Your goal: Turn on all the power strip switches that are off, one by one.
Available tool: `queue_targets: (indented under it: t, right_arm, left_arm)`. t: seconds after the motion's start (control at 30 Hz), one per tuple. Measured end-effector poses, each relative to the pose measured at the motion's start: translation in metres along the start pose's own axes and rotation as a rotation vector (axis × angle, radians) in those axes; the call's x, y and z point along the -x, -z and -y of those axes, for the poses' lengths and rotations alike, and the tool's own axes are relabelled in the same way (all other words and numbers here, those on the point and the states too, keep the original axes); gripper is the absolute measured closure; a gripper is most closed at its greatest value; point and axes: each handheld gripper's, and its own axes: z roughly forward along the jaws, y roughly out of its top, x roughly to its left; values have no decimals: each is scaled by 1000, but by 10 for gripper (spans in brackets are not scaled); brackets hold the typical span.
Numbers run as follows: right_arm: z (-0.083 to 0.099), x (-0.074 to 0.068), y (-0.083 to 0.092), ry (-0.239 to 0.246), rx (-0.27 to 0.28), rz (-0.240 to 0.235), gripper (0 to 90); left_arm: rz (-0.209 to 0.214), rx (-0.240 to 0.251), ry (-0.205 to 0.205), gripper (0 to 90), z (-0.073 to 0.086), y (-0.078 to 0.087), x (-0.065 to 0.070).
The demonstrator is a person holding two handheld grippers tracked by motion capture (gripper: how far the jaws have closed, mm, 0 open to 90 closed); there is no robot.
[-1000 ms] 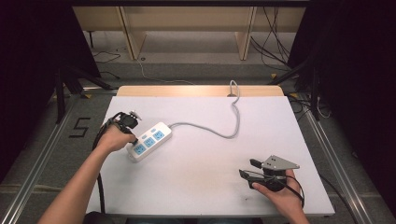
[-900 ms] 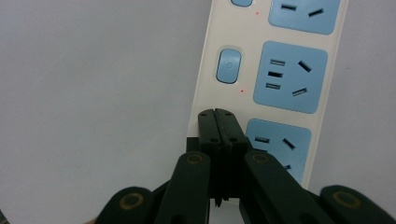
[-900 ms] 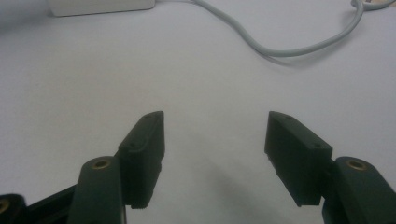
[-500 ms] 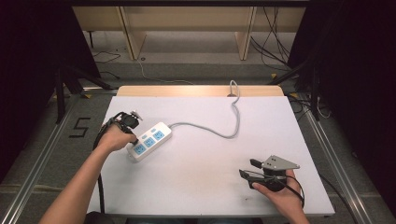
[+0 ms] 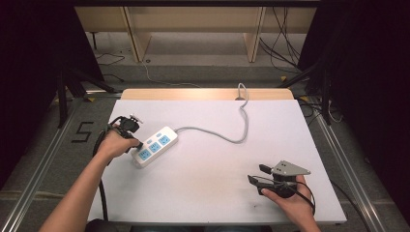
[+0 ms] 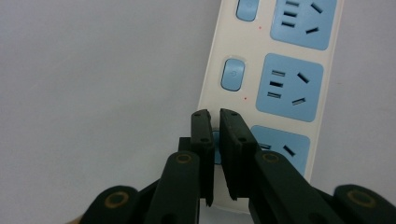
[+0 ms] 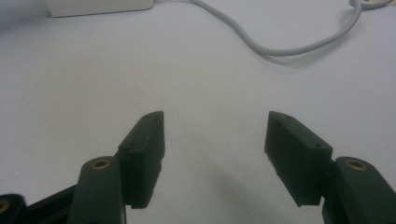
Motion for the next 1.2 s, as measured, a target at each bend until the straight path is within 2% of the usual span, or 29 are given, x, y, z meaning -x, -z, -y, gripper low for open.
queue_targets:
  t: [0.03,0.33,0.6,0.77,0.9,1.2]
  right_arm:
    - [0,0,0,0,0,0,390]
    - [0,0,1,1,1,0,390]
    - [0,0,1,1,1,0,390]
    - [0,0,0,3,3,0,390]
    - [0,0,0,1,0,0,390]
    - [0,-1,0,4,0,-1,390]
  left_arm:
    - [-2,21,-1,822,0,2,3]
    - [-4,90,-23,725,1,13,12]
    - [14,148,-21,610,7,16,17]
    - [27,210,-27,546,9,20,21]
    - [28,247,-30,497,12,22,28]
    - [54,288,-47,393,17,22,48]
